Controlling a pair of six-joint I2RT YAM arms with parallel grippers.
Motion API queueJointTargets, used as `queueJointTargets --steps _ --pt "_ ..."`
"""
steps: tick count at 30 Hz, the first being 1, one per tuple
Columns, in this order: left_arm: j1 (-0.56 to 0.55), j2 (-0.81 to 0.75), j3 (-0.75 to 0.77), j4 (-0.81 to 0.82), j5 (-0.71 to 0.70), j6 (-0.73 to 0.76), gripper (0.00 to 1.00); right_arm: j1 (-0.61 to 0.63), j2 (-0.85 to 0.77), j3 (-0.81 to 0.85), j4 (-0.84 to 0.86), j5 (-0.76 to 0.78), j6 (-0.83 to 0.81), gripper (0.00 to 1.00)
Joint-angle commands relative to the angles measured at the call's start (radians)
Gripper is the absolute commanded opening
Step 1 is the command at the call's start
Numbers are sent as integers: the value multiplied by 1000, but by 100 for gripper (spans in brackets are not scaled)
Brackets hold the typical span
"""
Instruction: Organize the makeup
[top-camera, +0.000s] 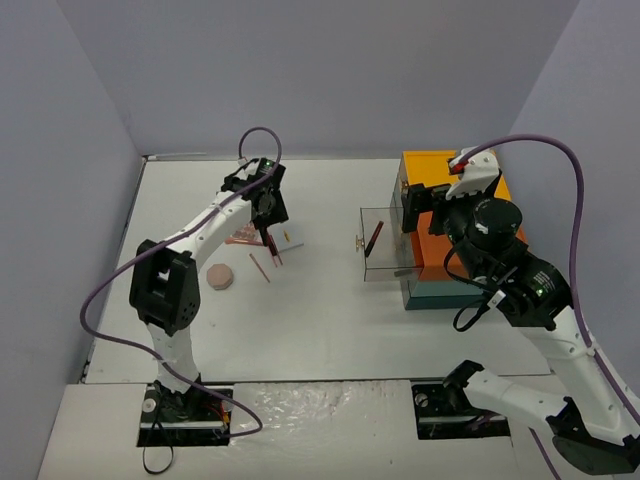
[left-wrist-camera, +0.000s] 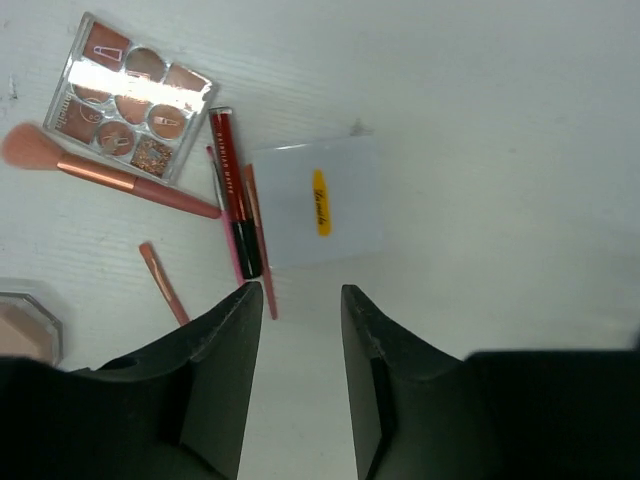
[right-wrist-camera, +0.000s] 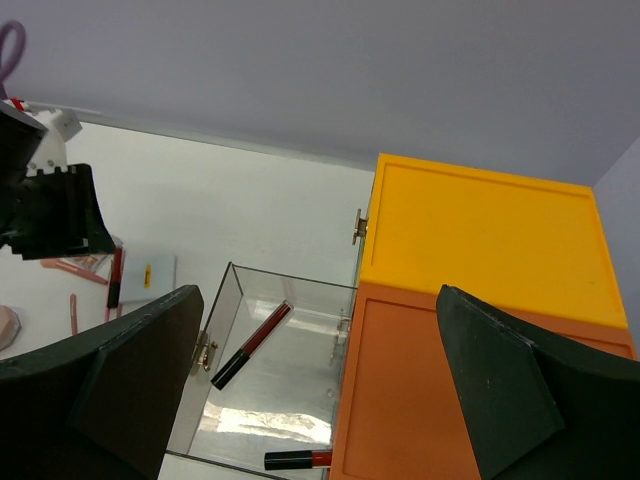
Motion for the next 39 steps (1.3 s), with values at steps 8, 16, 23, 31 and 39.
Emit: queueJointTargets --steps 8,16,23,31,39 --pt "90 156 131 -22 7 2 23 -7 -2 -10 84 8 1 100" --pt "117 231 168 -31 9 -4 20 -8 -4 -17 83 20 1 100" --pt "127 280 200 -25 17 7 19 -7 -14 -31 83 28 1 100" --pt "127 299 204 -20 22 7 19 -7 -10 -35 83 24 1 100" --pt "127 302 190 -16 25 16 14 -9 -3 -33 85 21 1 100"
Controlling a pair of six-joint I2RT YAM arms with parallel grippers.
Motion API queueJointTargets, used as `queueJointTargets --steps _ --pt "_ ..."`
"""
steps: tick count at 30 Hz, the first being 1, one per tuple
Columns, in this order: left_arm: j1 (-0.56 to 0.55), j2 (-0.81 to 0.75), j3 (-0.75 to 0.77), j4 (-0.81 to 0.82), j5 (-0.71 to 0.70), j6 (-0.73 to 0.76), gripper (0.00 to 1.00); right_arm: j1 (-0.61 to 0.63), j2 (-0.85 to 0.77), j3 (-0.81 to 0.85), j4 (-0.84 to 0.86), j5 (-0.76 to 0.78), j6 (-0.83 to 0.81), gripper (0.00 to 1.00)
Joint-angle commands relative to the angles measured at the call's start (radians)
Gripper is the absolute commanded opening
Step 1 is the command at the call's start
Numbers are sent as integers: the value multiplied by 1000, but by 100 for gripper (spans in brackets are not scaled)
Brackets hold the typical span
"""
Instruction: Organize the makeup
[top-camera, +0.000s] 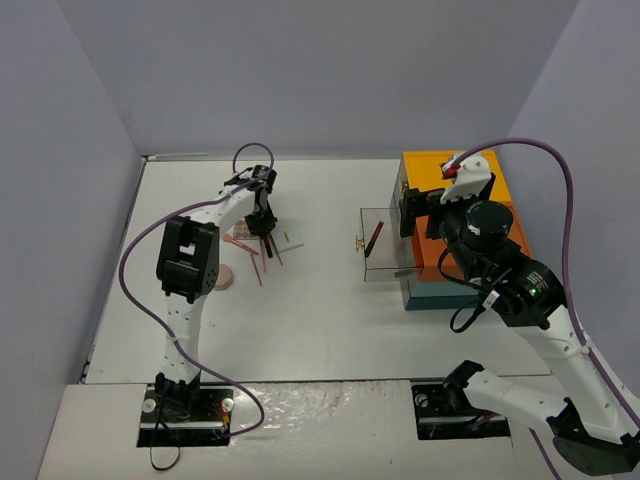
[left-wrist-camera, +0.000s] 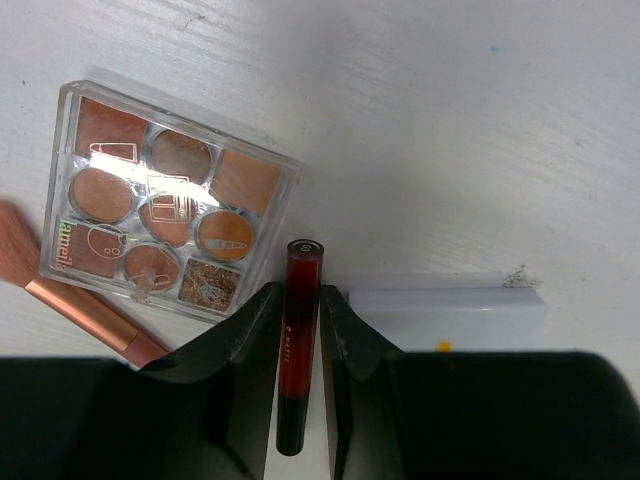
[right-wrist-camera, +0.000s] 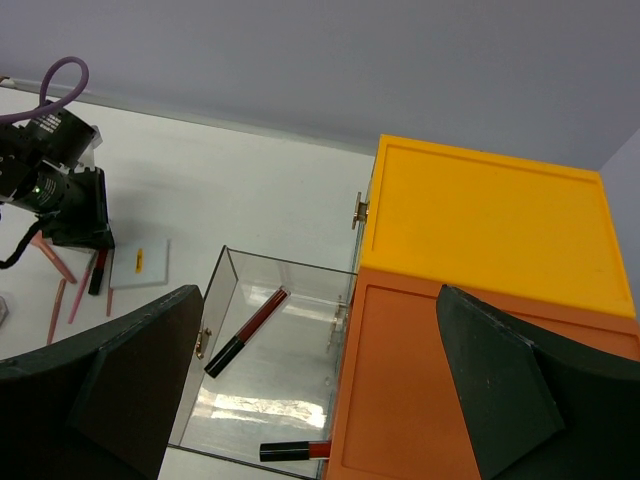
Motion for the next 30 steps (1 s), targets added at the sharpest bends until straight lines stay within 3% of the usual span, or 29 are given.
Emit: queueJointTargets --steps 1,3,10,15,22,30 --pt "8 -24 39 6 -6 22 8 -8 2 13 84 19 1 100" --pt "8 -29 47 -7 -8 30 0 -8 4 18 83 16 1 100" --pt "5 -223 75 -29 26 59 0 -6 0 30 83 7 1 100" --pt "-10 -388 79 26 176 20 0 -7 15 39 86 1 1 100" --pt "-177 -563 -10 273 379 -126 0 -8 49 59 88 -13 1 100" --pt "-385 -563 -19 400 378 -187 0 -7 53 69 94 -16 1 100"
